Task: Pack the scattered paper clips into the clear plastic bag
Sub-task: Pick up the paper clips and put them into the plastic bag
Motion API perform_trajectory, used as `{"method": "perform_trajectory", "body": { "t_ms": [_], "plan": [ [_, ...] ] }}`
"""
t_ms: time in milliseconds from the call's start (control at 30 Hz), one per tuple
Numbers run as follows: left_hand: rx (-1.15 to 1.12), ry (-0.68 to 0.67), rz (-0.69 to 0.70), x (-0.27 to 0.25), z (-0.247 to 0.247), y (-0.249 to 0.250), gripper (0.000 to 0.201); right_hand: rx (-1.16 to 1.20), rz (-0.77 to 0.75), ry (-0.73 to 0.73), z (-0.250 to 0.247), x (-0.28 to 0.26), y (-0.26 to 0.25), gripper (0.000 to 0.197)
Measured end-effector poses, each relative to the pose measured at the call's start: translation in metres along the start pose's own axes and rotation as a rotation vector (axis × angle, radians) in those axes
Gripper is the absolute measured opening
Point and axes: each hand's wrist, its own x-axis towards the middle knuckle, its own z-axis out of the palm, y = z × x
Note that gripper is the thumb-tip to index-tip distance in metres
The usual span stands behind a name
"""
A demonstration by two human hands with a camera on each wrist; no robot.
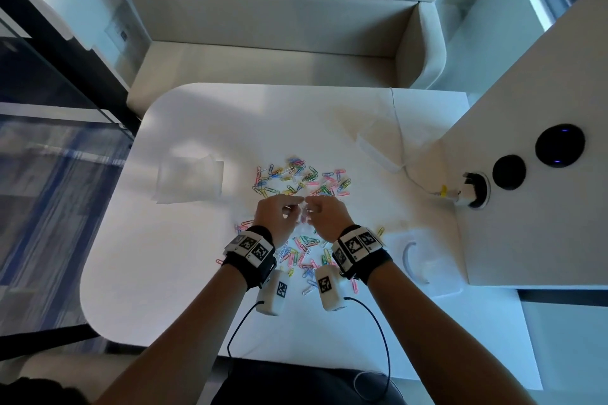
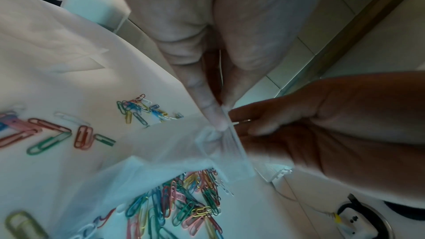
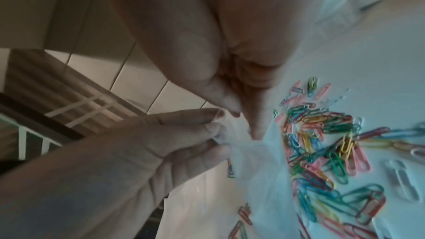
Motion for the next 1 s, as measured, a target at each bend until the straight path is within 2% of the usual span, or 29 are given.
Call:
{"method": "perform_trajectory", "body": {
  "t_ms": [100, 200, 267, 300, 433, 500, 567, 667, 800, 867, 1000],
  "plan": [
    [-0.005, 0.001, -0.006, 0.001, -0.001, 0.001, 0.026, 0.010, 0.008, 0.055, 0.002, 0.000, -0.007, 0.033],
    [-0.015, 0.027, -0.034, 0.002, -0.005, -0.002, 0.027, 0.014, -0.118, 0.207, -0.007, -0.005, -0.008, 0.019],
    [-0.003, 0.055, -0.052, 0.003, -0.013, -0.007, 0.028, -0.053, -0.085, 0.275, -0.021, -0.007, 0.005, 0.016],
    [-0.007, 0.072, -0.066, 0.003, -0.018, -0.010, 0.028, -0.112, -0.014, 0.265, -0.029, -0.008, 0.017, 0.022],
    [-0.075, 0.153, -0.116, 0.000, -0.042, -0.020, 0.028, -0.479, 0.396, -0.089, -0.026, -0.021, 0.075, 0.115],
    [-0.083, 0.188, -0.112, -0.002, -0.052, -0.024, 0.028, -0.496, 0.429, -0.196, -0.007, -0.026, 0.091, 0.132],
    [-0.088, 0.206, -0.107, -0.006, -0.060, -0.026, 0.028, -0.484, 0.373, -0.208, 0.012, -0.023, 0.092, 0.133],
    [-0.121, 0.209, -0.128, -0.011, -0.066, -0.030, 0.027, -0.524, 0.254, -0.108, 0.032, -0.004, 0.079, 0.133],
    [-0.153, 0.194, -0.138, -0.017, -0.067, -0.036, 0.027, -0.639, 0.166, -0.051, 0.044, 0.026, 0.062, 0.132],
    [-0.151, 0.188, -0.133, -0.018, -0.066, -0.038, 0.027, -0.676, 0.116, -0.025, 0.047, 0.035, 0.057, 0.115],
    [-0.155, 0.179, -0.130, -0.019, -0.065, -0.037, 0.027, -0.719, -0.044, 0.044, 0.052, 0.041, 0.051, 0.068]
  ]
}}
